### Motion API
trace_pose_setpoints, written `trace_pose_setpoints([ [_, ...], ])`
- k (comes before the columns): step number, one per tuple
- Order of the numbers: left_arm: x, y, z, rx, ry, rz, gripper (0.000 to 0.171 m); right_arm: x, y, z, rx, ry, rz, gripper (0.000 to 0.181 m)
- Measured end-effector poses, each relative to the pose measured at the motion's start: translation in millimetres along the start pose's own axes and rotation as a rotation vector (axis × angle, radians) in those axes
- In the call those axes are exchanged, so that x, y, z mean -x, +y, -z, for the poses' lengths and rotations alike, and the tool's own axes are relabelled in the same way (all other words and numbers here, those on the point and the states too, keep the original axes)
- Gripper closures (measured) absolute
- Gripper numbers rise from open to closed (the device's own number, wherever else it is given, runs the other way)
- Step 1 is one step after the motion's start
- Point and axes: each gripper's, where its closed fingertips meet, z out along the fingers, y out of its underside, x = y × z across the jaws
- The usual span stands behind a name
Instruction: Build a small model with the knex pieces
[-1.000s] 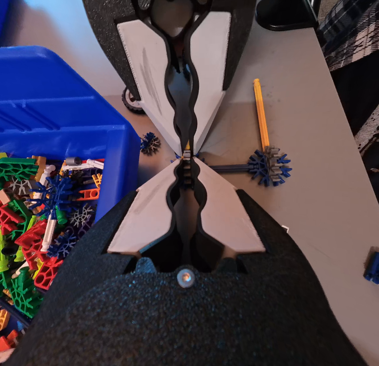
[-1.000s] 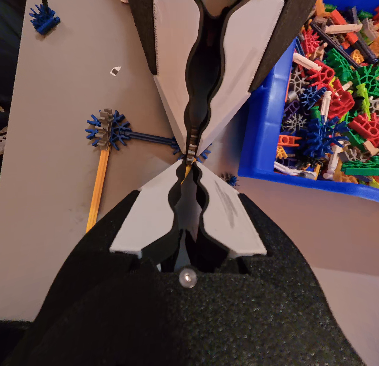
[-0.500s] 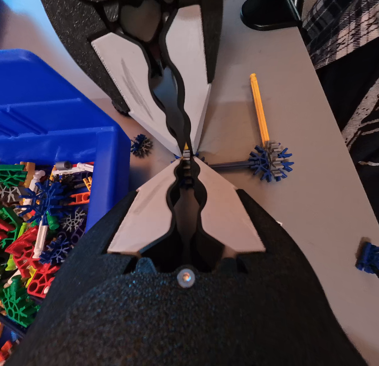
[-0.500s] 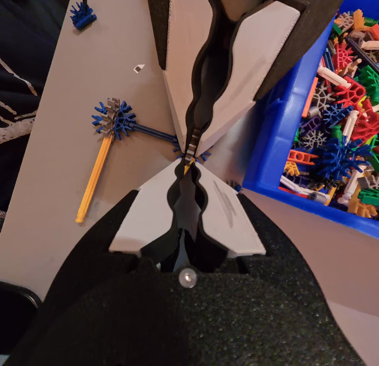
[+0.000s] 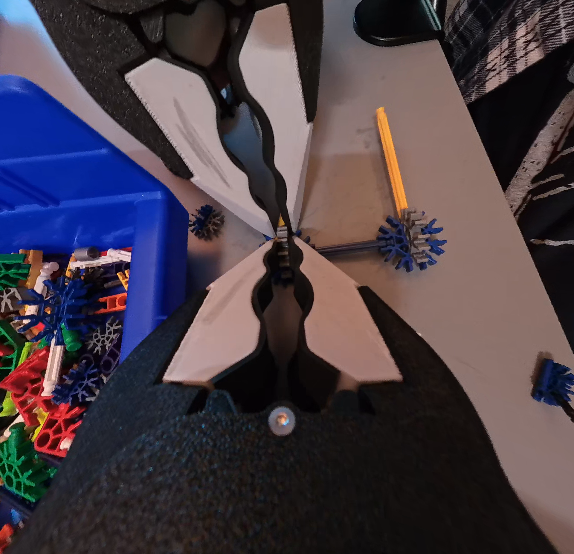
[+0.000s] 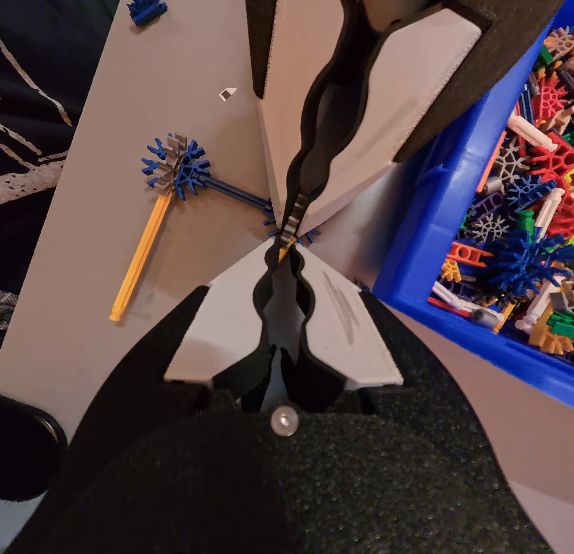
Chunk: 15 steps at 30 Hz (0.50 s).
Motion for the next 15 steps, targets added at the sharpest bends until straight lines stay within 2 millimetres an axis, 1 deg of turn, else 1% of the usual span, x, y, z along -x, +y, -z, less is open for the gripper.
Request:
trace_pose_setpoints([
  [5, -0.2, -0.2, -0.5, 0.001, -0.006, -0.01, 0.168, 2.6, 2.7, 0.5, 0.044, 0.053, 0.035, 0.174],
  [11, -2.3, -1.4, -1.5, 0.001, 0.005, -0.024, 0.168, 4.1, 1.6, 0.4, 0.064, 0.023, 0.106, 0.178],
  [15, -4.2, -1.9, -1.9, 0.002, 0.019, -0.03, 0.168, 5.7, 0.9, 0.1, 0.095, 0.001, 0.146, 0.178],
])
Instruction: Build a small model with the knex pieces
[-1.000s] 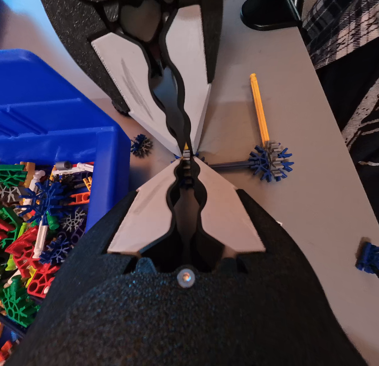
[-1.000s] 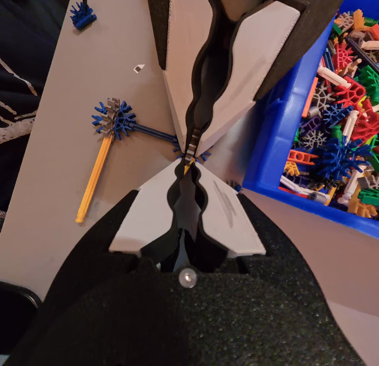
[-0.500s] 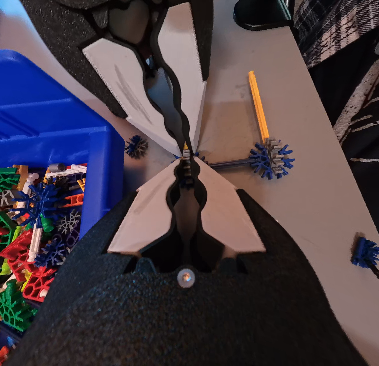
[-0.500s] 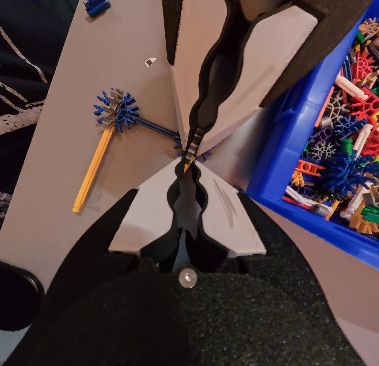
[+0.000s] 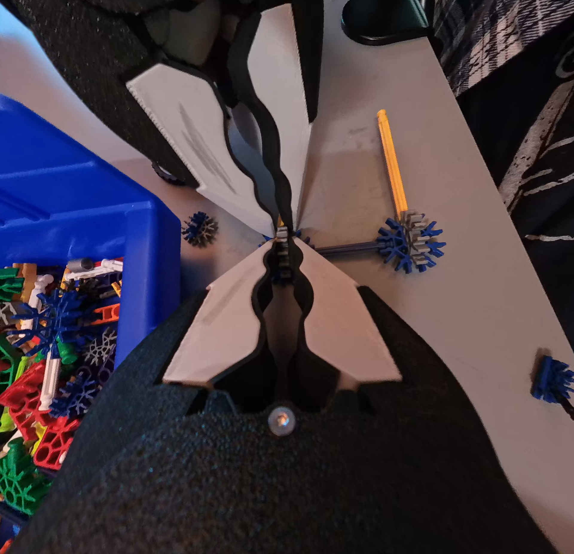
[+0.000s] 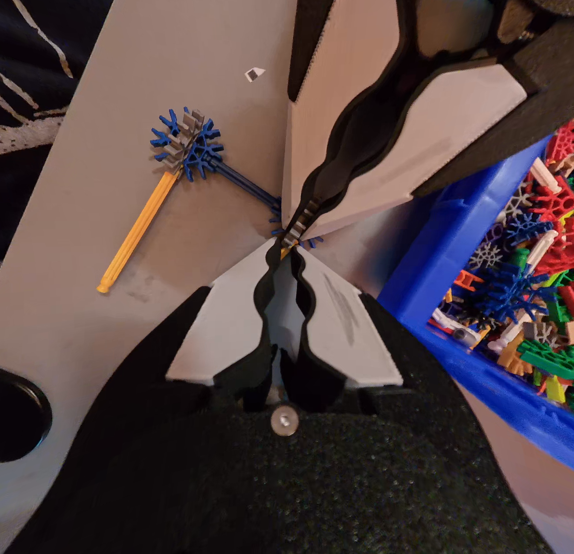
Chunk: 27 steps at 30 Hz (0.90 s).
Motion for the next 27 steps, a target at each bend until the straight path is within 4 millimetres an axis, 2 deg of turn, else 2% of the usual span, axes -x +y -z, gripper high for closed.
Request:
trace_pose_setpoints([
  [9, -3, -1, -1, -0.001, 0.019, -0.005, 0.168, 3, 1, 0, 0.077, -0.106, 0.088, 0.179],
  [15, -1, -2, -3, -0.001, -0.007, -0.016, 0.168, 8, 9, 3, 0.114, -0.021, 0.015, 0.167],
  [20, -1, -2, -3, -0.001, -0.008, -0.015, 0.168, 4, 9, 3, 0.096, 0.048, -0.028, 0.174],
  [27, -2, -3, -4, -0.002, -0.011, -0.026, 0.168, 4, 7, 3, 0.059, 0.045, -0.008, 0.178],
])
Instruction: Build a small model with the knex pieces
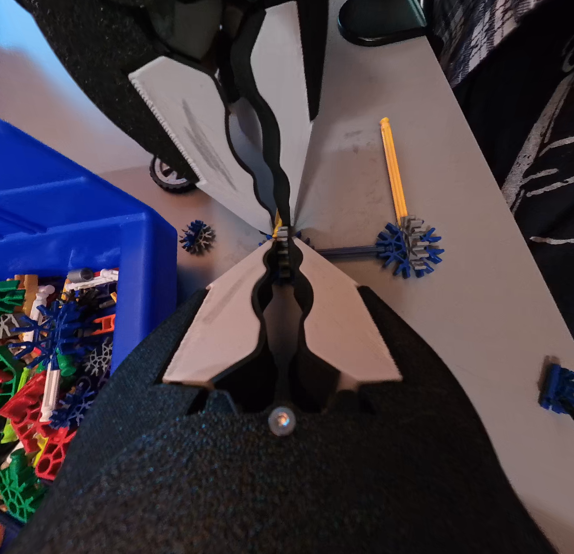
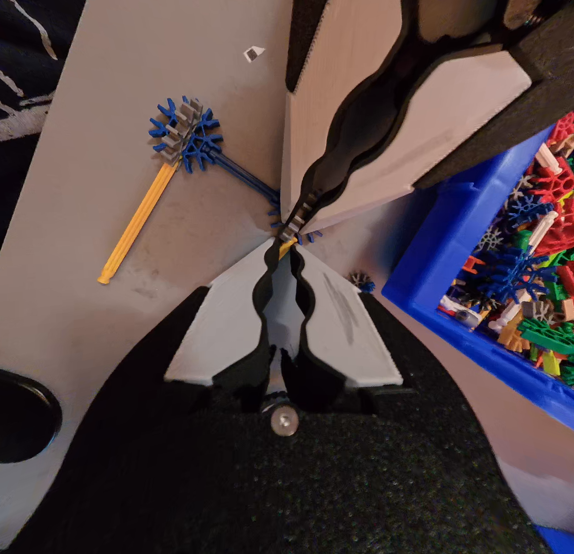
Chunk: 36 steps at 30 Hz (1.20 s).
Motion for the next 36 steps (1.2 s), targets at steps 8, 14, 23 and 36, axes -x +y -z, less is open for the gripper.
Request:
trace_pose_setpoints([
  [8, 0, -1, -1, 0.001, -0.003, -0.012, 0.168, 0, -2, 0, -0.035, -0.014, 0.028, 0.179],
  [14, 0, -1, -1, 0.0, -0.012, -0.022, 0.168, 0, -3, 0, -0.038, -0.034, 0.034, 0.18],
  [23, 0, -3, -3, -0.004, -0.016, -0.033, 0.168, 1, -3, 0, -0.054, -0.027, -0.009, 0.179],
  [36, 7, -2, -3, 0.002, -0.042, 0.025, 0.167, -3, 17, 7, 0.065, 0.165, -0.166, 0.174],
])
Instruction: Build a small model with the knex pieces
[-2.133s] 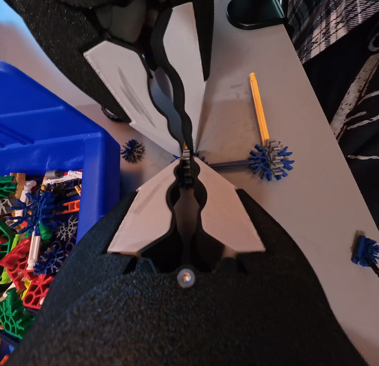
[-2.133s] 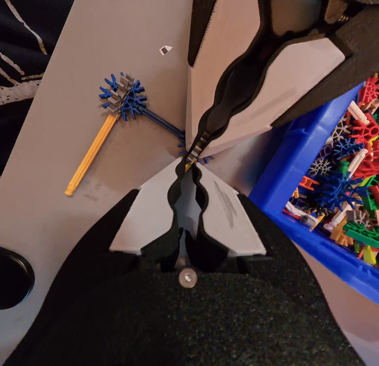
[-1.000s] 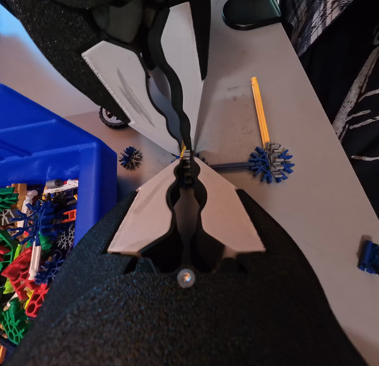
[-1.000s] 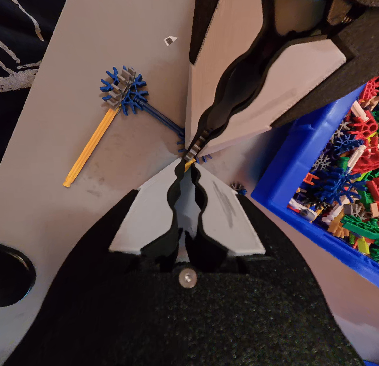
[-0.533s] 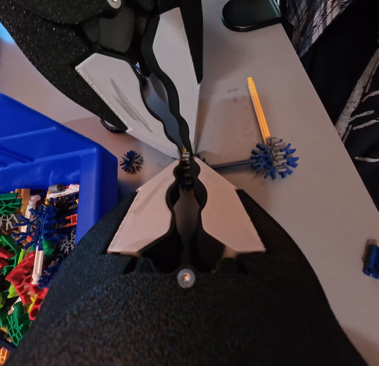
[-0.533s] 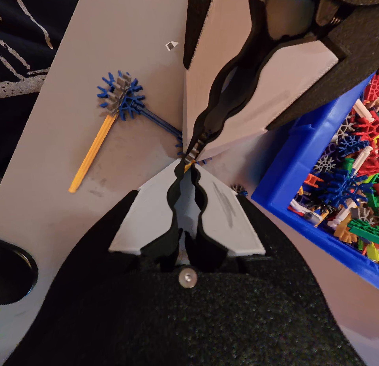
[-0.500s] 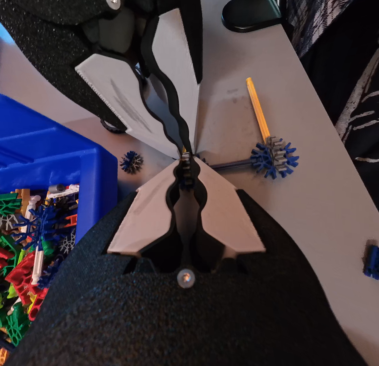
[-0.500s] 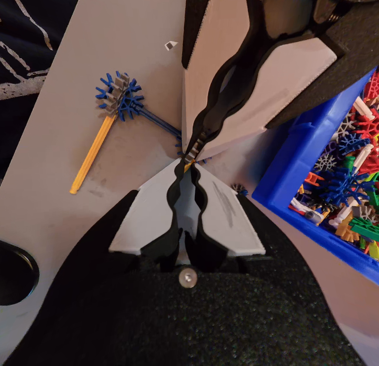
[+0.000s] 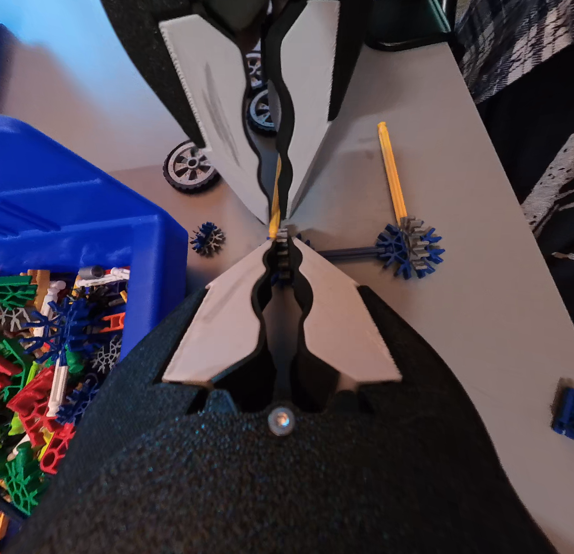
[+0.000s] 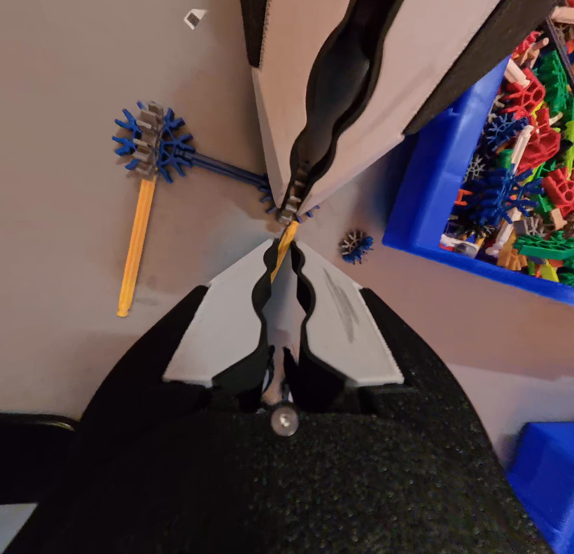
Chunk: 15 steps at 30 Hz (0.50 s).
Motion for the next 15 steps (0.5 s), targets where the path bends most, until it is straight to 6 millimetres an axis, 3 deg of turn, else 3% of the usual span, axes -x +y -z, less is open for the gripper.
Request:
trace_pose_setpoints([
  [12, 3, 1, 1, 0.005, 0.001, 0.032, 0.166, 11, -2, 2, -0.048, 0.011, -0.02, 0.177],
  [15, 1, 1, 2, 0.005, 0.009, 0.028, 0.156, 8, -2, 1, -0.05, 0.02, -0.03, 0.177],
])
